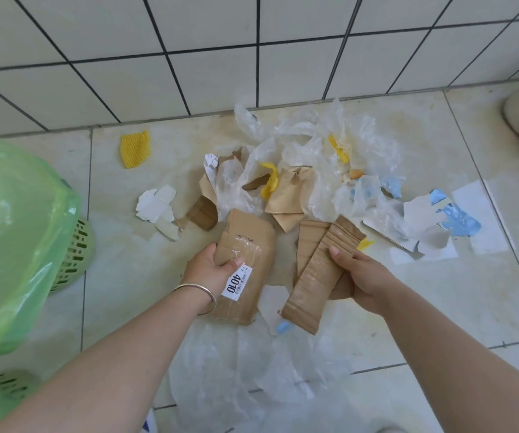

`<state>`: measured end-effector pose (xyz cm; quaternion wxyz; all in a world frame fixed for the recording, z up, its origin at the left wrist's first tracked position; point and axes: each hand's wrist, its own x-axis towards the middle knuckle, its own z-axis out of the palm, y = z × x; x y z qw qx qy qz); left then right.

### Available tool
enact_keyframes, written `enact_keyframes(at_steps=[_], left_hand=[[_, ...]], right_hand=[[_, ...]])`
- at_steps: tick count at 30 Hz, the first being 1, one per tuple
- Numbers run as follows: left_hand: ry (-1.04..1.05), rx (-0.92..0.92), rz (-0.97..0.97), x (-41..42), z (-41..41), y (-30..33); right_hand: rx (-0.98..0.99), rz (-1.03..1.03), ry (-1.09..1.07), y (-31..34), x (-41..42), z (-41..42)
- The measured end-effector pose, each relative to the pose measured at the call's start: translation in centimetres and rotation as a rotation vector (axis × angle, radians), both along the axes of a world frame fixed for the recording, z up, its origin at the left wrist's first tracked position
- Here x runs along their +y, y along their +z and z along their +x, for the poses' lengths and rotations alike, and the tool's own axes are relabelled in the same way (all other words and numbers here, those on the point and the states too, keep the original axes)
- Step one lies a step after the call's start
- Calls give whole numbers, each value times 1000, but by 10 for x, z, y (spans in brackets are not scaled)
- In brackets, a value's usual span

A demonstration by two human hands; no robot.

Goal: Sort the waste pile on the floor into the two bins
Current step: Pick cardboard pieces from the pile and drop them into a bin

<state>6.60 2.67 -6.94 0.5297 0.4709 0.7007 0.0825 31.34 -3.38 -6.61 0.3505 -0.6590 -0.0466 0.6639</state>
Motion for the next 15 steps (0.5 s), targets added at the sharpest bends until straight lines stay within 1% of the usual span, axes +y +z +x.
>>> enact_keyframes(at_steps=[3, 6, 9, 12, 15], left_hand=[[21, -8, 62, -4, -4, 11], [54, -120, 143, -13, -4, 22], [-1, -117, 190, -24, 1, 34], [0, -144, 181, -39, 6, 45], [76, -251, 133, -52, 7, 56]], right_hand=[[70, 29, 29, 7, -6, -5], [98, 98, 40, 17, -10, -15], [135, 165, -5, 26, -15, -27], [102, 221, -59, 34, -22, -43], [28, 266, -129, 42, -29, -56]])
